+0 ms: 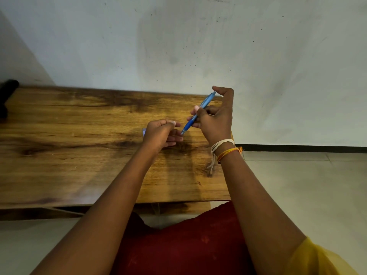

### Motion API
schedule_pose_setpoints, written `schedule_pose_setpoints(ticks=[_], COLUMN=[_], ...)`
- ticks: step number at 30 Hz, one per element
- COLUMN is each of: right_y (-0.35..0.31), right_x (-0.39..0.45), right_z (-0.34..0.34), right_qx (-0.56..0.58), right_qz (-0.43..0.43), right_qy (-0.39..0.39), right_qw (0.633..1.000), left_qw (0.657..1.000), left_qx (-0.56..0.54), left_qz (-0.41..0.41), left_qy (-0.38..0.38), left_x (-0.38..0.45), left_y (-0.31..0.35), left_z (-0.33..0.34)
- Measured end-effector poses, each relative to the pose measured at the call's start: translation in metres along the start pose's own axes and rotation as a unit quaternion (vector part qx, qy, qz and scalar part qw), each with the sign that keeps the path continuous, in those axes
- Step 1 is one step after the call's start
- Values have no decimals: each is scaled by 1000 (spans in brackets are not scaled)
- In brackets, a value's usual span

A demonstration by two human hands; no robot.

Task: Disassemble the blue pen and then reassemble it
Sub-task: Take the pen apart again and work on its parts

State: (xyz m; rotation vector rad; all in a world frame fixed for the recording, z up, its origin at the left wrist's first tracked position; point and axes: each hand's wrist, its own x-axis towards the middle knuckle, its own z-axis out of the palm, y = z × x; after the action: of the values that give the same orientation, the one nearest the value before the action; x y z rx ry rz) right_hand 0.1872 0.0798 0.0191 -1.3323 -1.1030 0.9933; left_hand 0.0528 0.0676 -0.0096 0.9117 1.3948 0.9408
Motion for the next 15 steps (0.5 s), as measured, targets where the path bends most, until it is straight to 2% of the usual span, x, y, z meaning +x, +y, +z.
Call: schedule_pose_setpoints(ticks=[5, 15], right_y=[1, 1], right_x=[-1, -2], right_z=[1, 1], right_qx=[-11, -6], right_qz=[-12, -15], right_qy=[6, -1], right_qw=[1000, 1000], left_qw=[999, 997], left_qx=[-46, -57], left_qz=[-16, -22], left_qy=[-9, -51], left_x=[2, 3], left_y=[1, -2], left_z=[-2, -2])
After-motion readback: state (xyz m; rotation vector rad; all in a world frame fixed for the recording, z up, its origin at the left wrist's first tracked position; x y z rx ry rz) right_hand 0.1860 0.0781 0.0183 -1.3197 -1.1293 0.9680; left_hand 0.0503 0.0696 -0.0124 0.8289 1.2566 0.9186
